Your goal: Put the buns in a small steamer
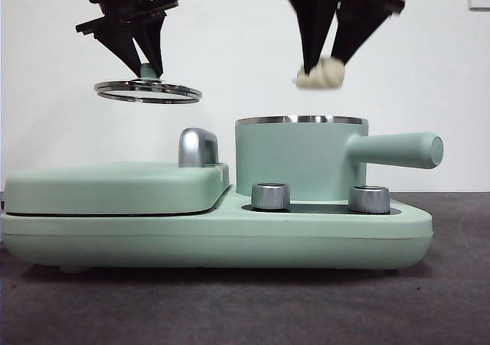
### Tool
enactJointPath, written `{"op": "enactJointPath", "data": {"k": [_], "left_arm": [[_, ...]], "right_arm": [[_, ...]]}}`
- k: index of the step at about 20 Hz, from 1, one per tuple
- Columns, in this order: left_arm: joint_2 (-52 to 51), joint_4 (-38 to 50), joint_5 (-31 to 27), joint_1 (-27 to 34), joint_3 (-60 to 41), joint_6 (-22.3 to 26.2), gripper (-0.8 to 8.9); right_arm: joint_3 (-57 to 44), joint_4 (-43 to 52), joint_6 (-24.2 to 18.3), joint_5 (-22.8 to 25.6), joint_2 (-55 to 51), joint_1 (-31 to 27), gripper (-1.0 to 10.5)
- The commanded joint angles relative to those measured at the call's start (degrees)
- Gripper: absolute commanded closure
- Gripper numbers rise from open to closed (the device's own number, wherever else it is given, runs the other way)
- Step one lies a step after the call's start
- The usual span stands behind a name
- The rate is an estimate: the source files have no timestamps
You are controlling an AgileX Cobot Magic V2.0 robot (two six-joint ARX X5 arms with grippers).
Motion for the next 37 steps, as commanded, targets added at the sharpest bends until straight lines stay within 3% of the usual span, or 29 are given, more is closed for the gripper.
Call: {"op": "enactJointPath", "data": {"k": [1,13,20,25,32,37], "left_arm": [[-0.4,1.1,0.1,-0.2,2.7,-0.5,7.62],[-0.4,1.2,0.1,-0.2,2.7,-0.5,7.62],[-0.4,1.2,0.1,-0.2,2.7,-0.5,7.62],[-0.4,1.2,0.1,-0.2,2.7,-0.5,7.62],[-0.4,1.2,0.1,-0.9,2.7,-0.9,7.62],[-0.4,1.1,0.1,-2.2,2.7,-1.2,7.62]], "right_arm": [[1.9,-0.3,-2.4,-0.1,4.6,-0.9,7.8],[2.0,1.4,-3.7,0.0,11.9,-2.0,7.8],[2.4,1.0,-3.5,0.0,11.9,-2.0,5.5],[8.1,-4.8,-3.5,0.2,10.4,-2.0,5.4],[8.9,-11.8,-3.5,0.5,-1.0,-1.0,5.5],[3.0,-11.8,-2.8,1.8,-14.4,2.3,5.4]]}}
